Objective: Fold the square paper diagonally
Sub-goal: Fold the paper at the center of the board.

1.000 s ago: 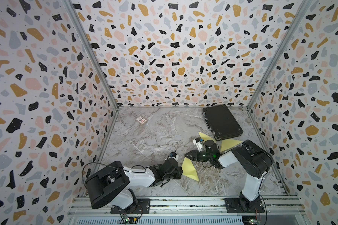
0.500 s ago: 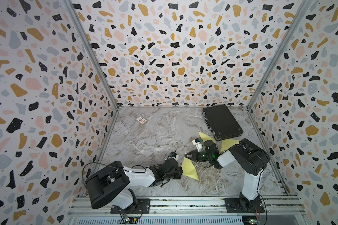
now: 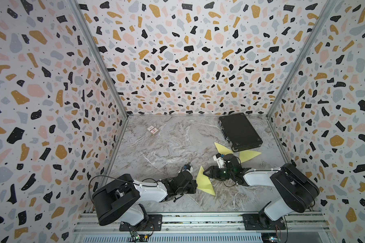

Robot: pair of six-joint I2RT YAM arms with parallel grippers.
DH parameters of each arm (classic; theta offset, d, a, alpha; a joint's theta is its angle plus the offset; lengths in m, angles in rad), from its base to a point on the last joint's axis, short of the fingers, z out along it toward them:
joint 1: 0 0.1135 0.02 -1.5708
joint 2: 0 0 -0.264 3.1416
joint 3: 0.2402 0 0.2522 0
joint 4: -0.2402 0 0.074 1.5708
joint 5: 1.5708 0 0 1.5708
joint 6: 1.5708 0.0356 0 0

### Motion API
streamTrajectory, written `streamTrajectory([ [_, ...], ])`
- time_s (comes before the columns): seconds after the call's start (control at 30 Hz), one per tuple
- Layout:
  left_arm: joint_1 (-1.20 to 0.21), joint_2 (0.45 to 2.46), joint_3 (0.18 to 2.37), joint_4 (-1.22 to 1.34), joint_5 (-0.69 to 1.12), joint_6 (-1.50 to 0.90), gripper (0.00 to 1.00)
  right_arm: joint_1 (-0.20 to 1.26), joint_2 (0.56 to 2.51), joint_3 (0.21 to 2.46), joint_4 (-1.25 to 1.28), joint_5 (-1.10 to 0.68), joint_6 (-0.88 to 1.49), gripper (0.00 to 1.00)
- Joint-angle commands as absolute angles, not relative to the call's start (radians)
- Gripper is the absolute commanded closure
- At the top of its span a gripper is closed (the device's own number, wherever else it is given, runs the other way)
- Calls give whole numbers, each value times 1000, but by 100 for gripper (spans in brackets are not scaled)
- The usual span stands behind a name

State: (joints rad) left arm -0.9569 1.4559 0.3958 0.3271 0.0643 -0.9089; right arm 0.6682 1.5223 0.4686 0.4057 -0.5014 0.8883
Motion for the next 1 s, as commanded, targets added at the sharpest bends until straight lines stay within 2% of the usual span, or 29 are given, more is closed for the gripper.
streamTrajectory([
  [0.0,-959,1517,337,36,25,-891,100,739,1460,388,214,-390,982,36],
  [0.33,-960,1512,337,39,26,-891,100,820,1281,251,158,-257,1193,40],
  [0.63,-960,1517,326,50,25,-895,100,888,1291,187,343,-270,1393,45],
  [0.97,-962,1526,319,67,26,-899,100,934,1184,145,301,-192,1518,44],
])
